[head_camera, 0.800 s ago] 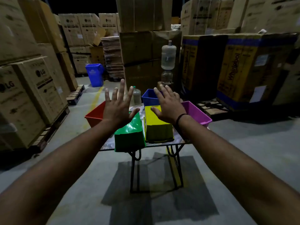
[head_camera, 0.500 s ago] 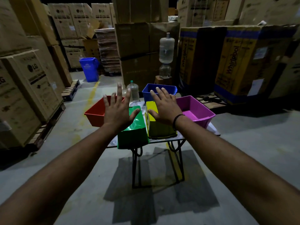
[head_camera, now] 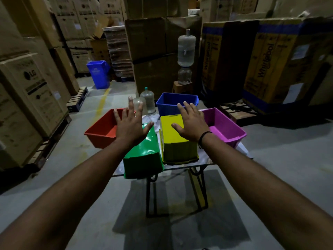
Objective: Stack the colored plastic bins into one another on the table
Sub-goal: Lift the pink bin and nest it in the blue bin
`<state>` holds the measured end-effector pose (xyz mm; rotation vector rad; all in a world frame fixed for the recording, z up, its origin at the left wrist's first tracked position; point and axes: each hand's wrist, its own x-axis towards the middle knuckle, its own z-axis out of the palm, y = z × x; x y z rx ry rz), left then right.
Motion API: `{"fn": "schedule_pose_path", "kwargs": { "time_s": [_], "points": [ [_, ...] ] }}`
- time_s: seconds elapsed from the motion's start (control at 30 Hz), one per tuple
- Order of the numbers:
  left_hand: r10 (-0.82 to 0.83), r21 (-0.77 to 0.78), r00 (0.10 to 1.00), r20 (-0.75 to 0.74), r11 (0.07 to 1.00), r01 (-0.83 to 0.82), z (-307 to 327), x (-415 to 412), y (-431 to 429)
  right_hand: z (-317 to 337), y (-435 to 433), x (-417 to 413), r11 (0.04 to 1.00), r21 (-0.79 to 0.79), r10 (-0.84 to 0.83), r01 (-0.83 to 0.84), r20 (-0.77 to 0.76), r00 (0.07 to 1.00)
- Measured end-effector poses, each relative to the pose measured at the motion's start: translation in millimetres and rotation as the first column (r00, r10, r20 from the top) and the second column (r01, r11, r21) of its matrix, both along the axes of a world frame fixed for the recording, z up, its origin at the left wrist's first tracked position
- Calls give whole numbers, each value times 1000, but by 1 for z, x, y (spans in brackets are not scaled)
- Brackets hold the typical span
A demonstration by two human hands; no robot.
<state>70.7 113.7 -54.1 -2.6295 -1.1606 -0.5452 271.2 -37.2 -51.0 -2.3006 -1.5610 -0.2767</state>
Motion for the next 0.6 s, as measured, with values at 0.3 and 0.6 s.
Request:
{"fn": "schedule_pose_path", "kwargs": {
  "time_s": [0.3, 0.6],
  "points": [
    [11, -3, 998, -60, 1000, -11, -8, 89, 56, -5, 67, 113, 999, -44, 8, -10, -32, 999],
    [73, -80, 996, -59, 994, -78, -33, 167, 96, -37, 118, 197, 992, -111, 51, -58, -66, 997]
  ]
}}
